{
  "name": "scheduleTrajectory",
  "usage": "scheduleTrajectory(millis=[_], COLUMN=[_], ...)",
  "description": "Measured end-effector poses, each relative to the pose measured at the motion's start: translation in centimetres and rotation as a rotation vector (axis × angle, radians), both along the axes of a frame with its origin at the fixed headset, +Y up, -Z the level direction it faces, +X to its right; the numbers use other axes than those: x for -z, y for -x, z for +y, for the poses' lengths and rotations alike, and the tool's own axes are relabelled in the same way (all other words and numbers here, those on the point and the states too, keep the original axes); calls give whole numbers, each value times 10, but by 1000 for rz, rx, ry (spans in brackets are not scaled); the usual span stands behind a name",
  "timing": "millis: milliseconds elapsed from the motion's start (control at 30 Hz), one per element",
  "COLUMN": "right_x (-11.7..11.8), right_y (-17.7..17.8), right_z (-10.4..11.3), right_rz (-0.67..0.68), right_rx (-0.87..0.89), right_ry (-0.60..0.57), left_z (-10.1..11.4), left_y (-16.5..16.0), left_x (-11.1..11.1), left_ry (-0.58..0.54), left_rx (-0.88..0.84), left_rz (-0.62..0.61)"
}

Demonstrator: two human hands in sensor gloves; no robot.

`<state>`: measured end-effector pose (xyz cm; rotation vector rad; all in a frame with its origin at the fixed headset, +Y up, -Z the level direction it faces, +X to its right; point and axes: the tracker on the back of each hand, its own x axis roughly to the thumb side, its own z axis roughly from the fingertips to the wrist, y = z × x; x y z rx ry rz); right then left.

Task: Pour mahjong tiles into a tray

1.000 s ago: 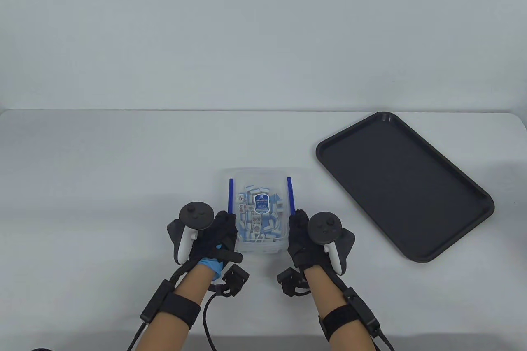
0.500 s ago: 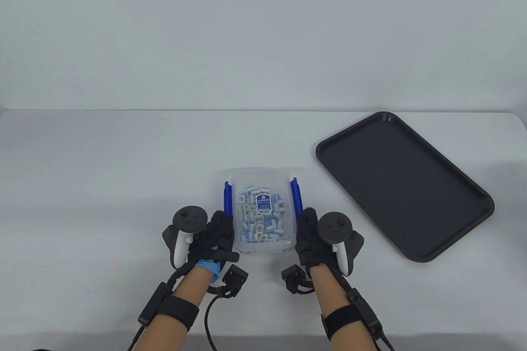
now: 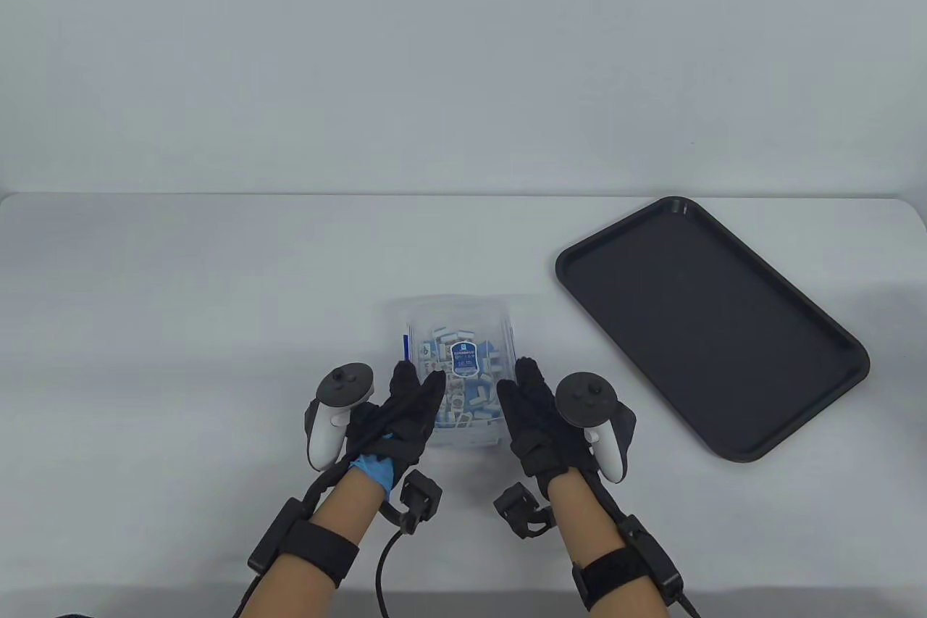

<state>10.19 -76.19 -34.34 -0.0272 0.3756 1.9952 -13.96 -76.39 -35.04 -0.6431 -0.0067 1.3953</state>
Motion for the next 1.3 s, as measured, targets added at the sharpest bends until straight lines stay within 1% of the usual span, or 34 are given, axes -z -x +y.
scheduleTrajectory(millis=[33, 133, 233, 300, 433, 500, 633, 733, 767, 867, 900, 967, 1067, 1133, 1167, 1300], right_x=[-1, -1, -1, -1, -2, -1, 4, 11, 12, 16, 16, 17, 17, 17, 17, 16], right_y=[2, 3, 6, 9, 22, 35, 61, 87, 94, 126, 130, 153, 179, 195, 202, 226], right_z=[0, 3, 14, 24, 41, 50, 61, 64, 64, 63, 63, 59, 50, 43, 40, 24], right_rz=[-8, -50, -60, -64, -43, -30, 2, 23, 32, 79, 85, 106, 135, 158, 167, 198], right_rx=[19, 41, 53, 77, 105, 109, 137, 194, 201, 215, 218, 232, 257, 260, 254, 220], right_ry=[8, -24, -66, -115, -170, -202, -222, -202, -198, -183, -180, -157, -106, -65, -49, 41], left_z=[0, 2, 12, 20, 41, 51, 61, 68, 68, 72, 73, 71, 64, 55, 49, 29], left_y=[1, 2, 3, 7, 20, 32, 60, 87, 94, 127, 134, 155, 180, 195, 202, 221], left_x=[0, 2, 3, 5, 9, 11, 13, 14, 14, 15, 14, 12, 7, 3, 0, -8], left_ry=[11, 18, 16, -27, -131, -170, -162, -148, -146, -187, -188, -180, -171, -160, -137, -83], left_rx=[-15, -76, -141, -159, -135, -133, -189, -234, -226, -176, -169, -162, -141, -117, -120, -92], left_rz=[-3, -7, -13, -11, -1, 13, 50, 108, 120, 170, 185, 220, 269, 295, 318, 363])
